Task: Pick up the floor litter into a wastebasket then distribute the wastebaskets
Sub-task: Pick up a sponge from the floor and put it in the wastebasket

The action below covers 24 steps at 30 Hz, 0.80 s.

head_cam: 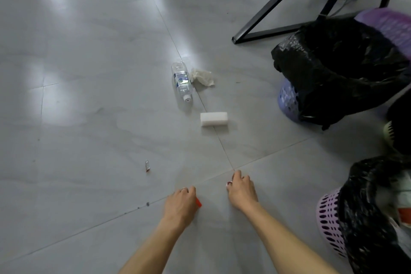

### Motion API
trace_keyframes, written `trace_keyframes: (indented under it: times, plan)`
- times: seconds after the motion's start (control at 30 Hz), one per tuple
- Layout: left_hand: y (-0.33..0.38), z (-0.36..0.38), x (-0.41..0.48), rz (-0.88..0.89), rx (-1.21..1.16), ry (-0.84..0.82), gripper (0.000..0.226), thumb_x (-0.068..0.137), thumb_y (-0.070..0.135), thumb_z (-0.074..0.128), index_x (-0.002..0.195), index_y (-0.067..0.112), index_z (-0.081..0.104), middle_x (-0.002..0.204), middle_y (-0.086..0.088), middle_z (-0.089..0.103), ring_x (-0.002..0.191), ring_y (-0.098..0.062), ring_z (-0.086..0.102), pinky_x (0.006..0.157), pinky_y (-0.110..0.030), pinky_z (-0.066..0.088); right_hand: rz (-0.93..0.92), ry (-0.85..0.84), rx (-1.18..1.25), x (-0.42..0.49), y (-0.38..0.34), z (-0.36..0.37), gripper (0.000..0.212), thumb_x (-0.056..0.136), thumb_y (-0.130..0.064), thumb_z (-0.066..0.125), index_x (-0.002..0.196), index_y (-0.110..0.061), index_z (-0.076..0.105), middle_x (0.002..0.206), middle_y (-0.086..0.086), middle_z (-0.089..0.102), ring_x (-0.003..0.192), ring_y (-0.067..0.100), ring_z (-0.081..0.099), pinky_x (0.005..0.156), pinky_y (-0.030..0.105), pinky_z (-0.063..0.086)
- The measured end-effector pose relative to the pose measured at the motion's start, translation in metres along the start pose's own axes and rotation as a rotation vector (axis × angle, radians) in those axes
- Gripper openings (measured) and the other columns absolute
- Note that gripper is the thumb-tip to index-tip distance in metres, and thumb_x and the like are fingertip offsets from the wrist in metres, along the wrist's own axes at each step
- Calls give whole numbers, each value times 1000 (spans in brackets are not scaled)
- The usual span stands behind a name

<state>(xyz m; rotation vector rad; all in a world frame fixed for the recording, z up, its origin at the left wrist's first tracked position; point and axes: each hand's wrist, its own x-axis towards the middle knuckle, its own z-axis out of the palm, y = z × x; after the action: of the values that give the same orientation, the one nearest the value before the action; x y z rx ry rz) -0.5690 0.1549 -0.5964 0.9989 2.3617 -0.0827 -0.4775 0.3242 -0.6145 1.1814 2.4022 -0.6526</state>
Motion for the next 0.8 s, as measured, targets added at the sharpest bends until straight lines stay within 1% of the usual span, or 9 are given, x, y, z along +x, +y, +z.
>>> trace_keyframes:
  times: [0.13, 0.23, 0.37, 0.5, 0.57, 0.63, 0.67, 0.73, 0.8]
  plan:
    - [-4, -6, -5, -12, -38, -19, 26, 96, 32, 48, 114, 15, 50, 119, -9, 59, 111, -32, 58, 82, -37, 46, 99, -45, 72, -6, 6, -6, 37, 99, -32, 48, 124, -5, 46, 130, 23, 53, 122, 39, 53, 96, 36, 44]
    - [-5, -14, -7, -35, -89, -11, 27, 97, 34, 44, 111, 17, 59, 117, -7, 61, 107, -30, 61, 83, -36, 48, 101, -93, 64, -12, 13, -8, 40, 97, -35, 51, 125, -7, 49, 133, 20, 53, 124, 36, 52, 99, 35, 43]
    - [-3, -31, -6, -35, -126, 7, 27, 93, 40, 49, 104, 22, 65, 113, -3, 66, 101, -26, 63, 82, -34, 51, 87, -110, 50, -21, 19, -15, 40, 97, -36, 53, 127, -10, 50, 136, 17, 49, 125, 34, 52, 101, 34, 42]
    - [5, -67, -1, -11, -178, 38, 22, 90, 44, 60, 104, 28, 68, 109, 1, 67, 98, -21, 65, 81, -32, 53, 53, -142, 38, -24, 19, -39, 35, 93, -35, 58, 121, -14, 56, 130, 14, 60, 120, 32, 58, 91, 32, 46]
    - [12, -88, 1, 6, -215, 52, 20, 87, 44, 65, 101, 31, 69, 105, 3, 69, 92, -18, 66, 80, -34, 55, 19, -136, 34, -25, 19, -65, 27, 92, -30, 59, 115, -16, 60, 126, 13, 63, 115, 32, 60, 86, 31, 47]
    - [20, -108, 6, 22, -236, 61, 17, 86, 46, 66, 97, 33, 69, 96, 6, 72, 83, -13, 69, 77, -34, 57, -33, -86, 25, -24, 18, -101, 19, 91, -24, 58, 108, -17, 61, 123, 15, 65, 114, 33, 61, 87, 32, 48]
    - [25, -119, 7, 29, -252, 68, 16, 87, 46, 66, 93, 32, 68, 89, 8, 73, 77, -9, 69, 73, -31, 57, -60, -52, 29, -25, 17, -123, 16, 90, -23, 58, 105, -19, 61, 122, 14, 65, 113, 33, 61, 87, 32, 48]
    - [43, -141, 9, 62, -324, 108, 13, 88, 43, 67, 84, 30, 64, 72, 10, 72, 64, -2, 66, 63, -24, 52, -108, 31, 49, -29, 20, -170, 18, 90, -27, 59, 106, -21, 59, 122, 12, 65, 114, 33, 60, 88, 33, 47]
    - [65, -162, 9, 105, -403, 149, 14, 86, 38, 70, 76, 29, 64, 60, 11, 70, 53, 4, 61, 57, -22, 48, -147, 104, 89, -38, 29, -209, 20, 90, -32, 61, 107, -22, 62, 121, 9, 66, 113, 32, 59, 89, 33, 47]
